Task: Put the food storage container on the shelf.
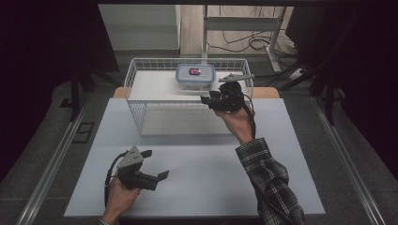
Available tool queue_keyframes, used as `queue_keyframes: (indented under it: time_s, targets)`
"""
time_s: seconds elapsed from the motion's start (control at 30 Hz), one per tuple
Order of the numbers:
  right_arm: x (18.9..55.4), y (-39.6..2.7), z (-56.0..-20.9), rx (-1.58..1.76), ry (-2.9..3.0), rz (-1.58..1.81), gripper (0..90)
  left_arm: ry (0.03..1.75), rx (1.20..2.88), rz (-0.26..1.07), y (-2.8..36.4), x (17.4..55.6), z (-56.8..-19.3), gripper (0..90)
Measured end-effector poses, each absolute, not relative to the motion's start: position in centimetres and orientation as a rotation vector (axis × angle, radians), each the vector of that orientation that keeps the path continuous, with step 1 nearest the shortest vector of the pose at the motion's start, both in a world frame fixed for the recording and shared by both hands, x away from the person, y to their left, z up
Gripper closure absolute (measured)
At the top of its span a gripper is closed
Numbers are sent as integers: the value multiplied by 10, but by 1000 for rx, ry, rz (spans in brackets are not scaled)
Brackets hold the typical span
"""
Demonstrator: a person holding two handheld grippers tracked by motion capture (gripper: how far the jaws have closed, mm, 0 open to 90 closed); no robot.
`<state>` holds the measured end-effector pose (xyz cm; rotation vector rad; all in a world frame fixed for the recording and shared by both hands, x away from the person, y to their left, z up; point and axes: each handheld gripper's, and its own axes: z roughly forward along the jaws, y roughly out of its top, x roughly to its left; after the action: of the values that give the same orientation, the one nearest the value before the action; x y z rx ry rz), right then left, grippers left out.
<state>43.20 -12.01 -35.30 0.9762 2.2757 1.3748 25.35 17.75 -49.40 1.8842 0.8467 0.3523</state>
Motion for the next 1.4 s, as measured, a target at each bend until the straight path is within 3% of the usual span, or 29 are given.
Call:
queue_keyframes:
  time_s: [0.47,1.4]
  targets:
    - [394,-120,-360,876,2320,1362,335,839,1932,366,169,252,-501,1]
    - [338,-135,-399,786,2381,1281,131,883,1926,387,173,239,-511,4]
